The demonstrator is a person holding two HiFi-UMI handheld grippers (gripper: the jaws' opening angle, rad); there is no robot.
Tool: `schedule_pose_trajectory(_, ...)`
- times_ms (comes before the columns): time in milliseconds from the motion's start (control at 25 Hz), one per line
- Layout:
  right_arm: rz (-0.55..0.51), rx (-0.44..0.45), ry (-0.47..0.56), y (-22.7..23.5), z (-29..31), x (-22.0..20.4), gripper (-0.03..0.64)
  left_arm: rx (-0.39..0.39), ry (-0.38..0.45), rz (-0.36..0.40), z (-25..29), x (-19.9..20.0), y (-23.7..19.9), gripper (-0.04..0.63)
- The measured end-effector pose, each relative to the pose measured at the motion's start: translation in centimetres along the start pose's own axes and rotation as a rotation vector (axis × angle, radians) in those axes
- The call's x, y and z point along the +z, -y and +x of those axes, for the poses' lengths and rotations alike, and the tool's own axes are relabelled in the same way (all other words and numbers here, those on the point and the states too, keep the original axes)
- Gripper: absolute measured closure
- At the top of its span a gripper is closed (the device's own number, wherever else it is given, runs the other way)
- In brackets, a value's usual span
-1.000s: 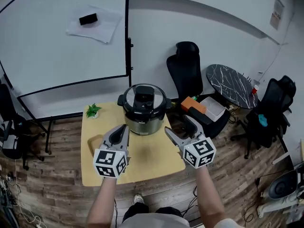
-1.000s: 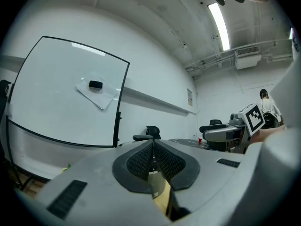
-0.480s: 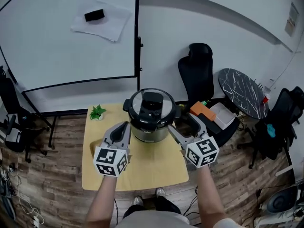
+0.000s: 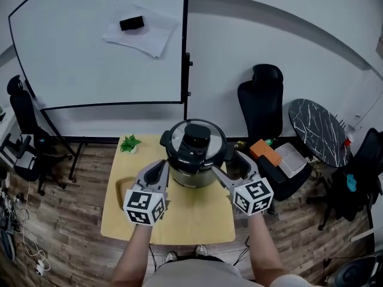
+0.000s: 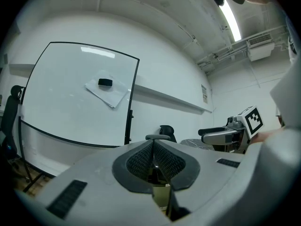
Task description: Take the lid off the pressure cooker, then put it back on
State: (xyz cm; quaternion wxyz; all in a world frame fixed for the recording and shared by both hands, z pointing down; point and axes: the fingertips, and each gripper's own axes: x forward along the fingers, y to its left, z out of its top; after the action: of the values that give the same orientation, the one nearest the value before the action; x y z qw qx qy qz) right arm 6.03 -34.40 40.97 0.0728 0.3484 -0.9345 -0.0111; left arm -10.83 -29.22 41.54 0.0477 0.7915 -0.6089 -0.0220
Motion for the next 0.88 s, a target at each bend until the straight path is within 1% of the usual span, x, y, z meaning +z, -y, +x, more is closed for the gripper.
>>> schedule_pose_trajectory(160, -0.013, 0.034, -0.003, 0.3, 1.5, 0.1, 0.259, 0.014, -0.003, 0.0, 0.6, -0.2, -0.4, 0.578)
schedule_pose_trajectory(440, -0.064, 0.123, -0.059, 2.1, 6.1, 0.1, 0.258, 0.032, -0.018, 0.006, 1.6, -0.4, -1.4, 0.578)
schedule_pose_trajectory(600, -0.087, 0.205, -0.106, 2.7, 9.7, 0.3, 0.258, 0.043, -0.024, 0.005, 2.3, -0.3, -2.1, 0.578)
schedule_pose_trajectory(880, -0.124, 0.367, -0.231, 1.6, 15.0, -0.9, 0.258, 0.059, -0.035, 0.006, 3.0, -0.6, -3.0, 0.578)
